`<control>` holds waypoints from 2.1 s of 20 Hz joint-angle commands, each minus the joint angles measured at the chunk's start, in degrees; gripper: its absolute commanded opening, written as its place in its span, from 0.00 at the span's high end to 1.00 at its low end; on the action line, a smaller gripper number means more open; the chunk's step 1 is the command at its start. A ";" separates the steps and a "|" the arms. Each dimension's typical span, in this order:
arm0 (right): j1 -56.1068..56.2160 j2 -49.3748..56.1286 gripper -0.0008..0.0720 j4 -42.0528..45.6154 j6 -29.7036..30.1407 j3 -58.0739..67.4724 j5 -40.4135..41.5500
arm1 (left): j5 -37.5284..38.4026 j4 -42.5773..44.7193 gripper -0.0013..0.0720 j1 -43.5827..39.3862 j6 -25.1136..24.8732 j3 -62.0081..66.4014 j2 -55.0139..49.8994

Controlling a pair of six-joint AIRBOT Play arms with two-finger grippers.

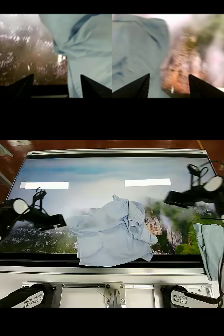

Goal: Fold the shirts.

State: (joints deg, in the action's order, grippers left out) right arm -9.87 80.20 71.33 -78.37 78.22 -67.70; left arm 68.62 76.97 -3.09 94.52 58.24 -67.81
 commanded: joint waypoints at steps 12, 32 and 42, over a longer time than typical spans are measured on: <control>-14.49 -2.45 0.17 -14.40 6.86 -20.33 -9.46 | -15.32 -32.63 0.01 -11.52 -9.40 -35.15 2.91; 6.60 11.08 0.31 -9.57 4.83 -21.90 -3.65 | -23.26 -42.56 0.93 -16.31 -12.87 -31.10 9.86; 0.85 -15.72 0.89 -28.39 6.12 4.44 -2.54 | -15.61 -15.67 0.93 -0.02 -9.62 9.14 25.35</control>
State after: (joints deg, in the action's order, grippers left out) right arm -6.42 74.17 53.80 -73.71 72.55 -74.39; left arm 52.14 52.82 -7.44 83.83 50.70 -47.90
